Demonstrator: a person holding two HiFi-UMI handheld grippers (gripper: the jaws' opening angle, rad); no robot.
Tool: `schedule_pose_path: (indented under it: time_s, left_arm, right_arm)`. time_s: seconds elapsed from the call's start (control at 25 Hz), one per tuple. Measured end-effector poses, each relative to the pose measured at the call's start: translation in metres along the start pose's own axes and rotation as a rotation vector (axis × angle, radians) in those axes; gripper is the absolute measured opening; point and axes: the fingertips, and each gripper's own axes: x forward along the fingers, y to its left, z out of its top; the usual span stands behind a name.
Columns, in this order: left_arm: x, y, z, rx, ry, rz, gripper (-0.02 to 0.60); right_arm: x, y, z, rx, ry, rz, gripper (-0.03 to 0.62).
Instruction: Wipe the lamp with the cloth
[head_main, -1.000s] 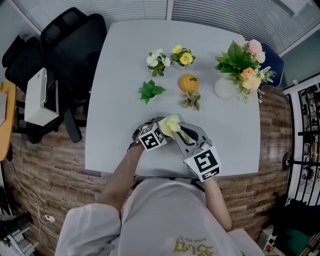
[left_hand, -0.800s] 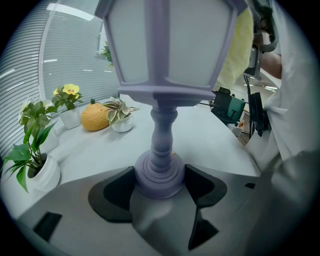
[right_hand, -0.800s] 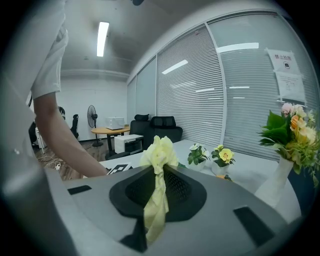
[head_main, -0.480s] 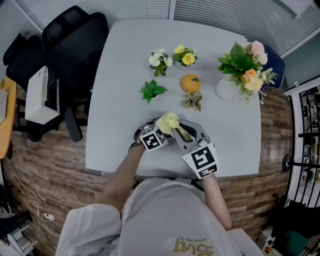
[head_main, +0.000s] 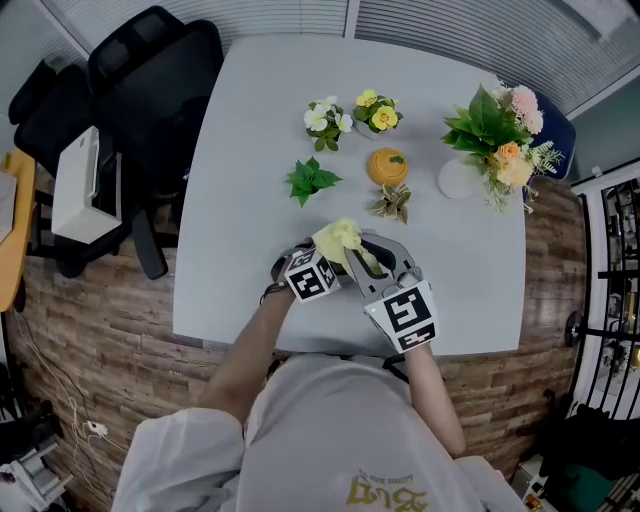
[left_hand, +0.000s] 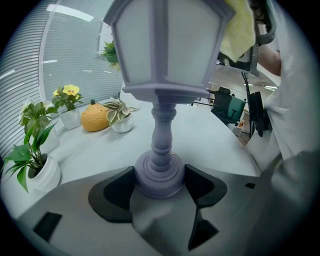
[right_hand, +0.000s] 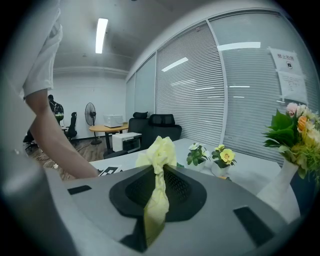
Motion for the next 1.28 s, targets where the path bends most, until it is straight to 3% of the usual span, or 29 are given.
schedule_pose_path:
  time_s: [0.68, 1.28]
  left_arm:
    - [0.000, 0.000, 0.000, -0.001, -0.001, 0.000, 0.327]
    - [0.000, 0.000, 0.000, 0.000, 0.000, 0.001, 0.326]
  right_arm:
    - [0.010, -0.020, 0.000, 0.032, 0.010, -0.048, 0.048]
    - [0.000, -0.046, -0.005, 0.143, -0.018, -0.095, 0.048]
